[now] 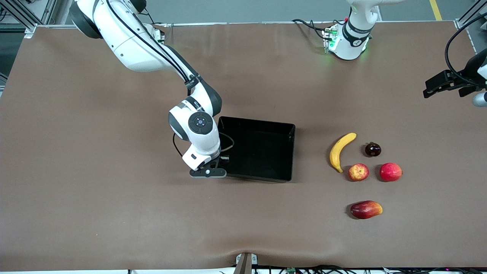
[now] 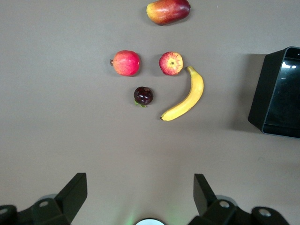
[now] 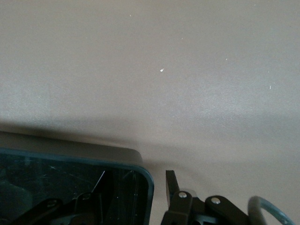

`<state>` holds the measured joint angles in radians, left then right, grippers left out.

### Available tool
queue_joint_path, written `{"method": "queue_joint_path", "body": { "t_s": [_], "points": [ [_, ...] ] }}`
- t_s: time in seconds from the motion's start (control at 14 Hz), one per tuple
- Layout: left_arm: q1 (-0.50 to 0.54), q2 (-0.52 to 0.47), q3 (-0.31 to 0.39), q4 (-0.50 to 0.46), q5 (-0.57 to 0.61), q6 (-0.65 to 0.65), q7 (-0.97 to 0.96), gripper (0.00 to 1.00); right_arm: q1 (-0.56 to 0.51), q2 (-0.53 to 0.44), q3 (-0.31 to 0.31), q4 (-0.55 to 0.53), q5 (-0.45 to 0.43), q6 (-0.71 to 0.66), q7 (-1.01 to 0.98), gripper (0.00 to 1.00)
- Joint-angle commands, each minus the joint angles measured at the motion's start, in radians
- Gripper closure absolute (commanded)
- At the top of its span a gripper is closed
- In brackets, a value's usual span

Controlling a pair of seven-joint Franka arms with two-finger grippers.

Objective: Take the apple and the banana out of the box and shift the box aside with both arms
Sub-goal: 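Grasp the box rim with the right gripper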

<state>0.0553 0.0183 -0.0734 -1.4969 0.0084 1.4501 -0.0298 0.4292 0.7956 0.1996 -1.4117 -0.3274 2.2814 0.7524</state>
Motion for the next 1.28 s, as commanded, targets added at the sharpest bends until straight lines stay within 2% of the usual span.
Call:
{"method": "queue_joint_path", "body": {
  "t_s": [0.0, 0.14, 0.21, 0.5, 0.64, 0.78, 1.0, 1.21],
  "points": [
    [0.003, -0.004, -0.002, 0.001, -0.015, 0.006, 0.01, 0.0, 0.005, 0.002, 0.001, 0.007, -0.018, 0.003, -0.002, 0.6],
    [0.001, -0.004, -0.002, 0.001, -0.016, 0.004, 0.01, 0.0, 0.003, 0.002, 0.001, 0.007, -0.018, 0.003, -0.002, 0.61],
    [0.0, -0.004, -0.002, 0.001, -0.015, 0.006, 0.01, 0.0, 0.003, 0.002, 0.001, 0.008, -0.018, 0.003, -0.004, 0.68],
    [0.0, -0.004, -0.002, 0.001, -0.015, 0.004, 0.01, 0.0, 0.002, 0.007, 0.001, 0.008, -0.018, 0.004, -0.005, 0.81],
    [0.001, -0.004, -0.002, 0.001, -0.016, 0.004, 0.01, 0.0, 0.0, 0.007, 0.001, 0.008, -0.018, 0.004, -0.007, 0.84],
    [0.0, -0.004, -0.002, 0.001, -0.016, 0.004, 0.01, 0.0, -0.001, 0.007, 0.001, 0.011, -0.013, 0.003, -0.019, 0.95],
    [0.0, -0.004, -0.002, 0.001, -0.016, 0.004, 0.01, 0.0, -0.007, 0.002, 0.001, 0.017, -0.009, 0.0, -0.019, 1.0],
    [0.0, -0.004, -0.002, 0.001, -0.016, 0.004, 0.01, 0.0, -0.01, -0.002, 0.003, 0.017, -0.005, -0.005, -0.021, 1.0]
  ]
}}
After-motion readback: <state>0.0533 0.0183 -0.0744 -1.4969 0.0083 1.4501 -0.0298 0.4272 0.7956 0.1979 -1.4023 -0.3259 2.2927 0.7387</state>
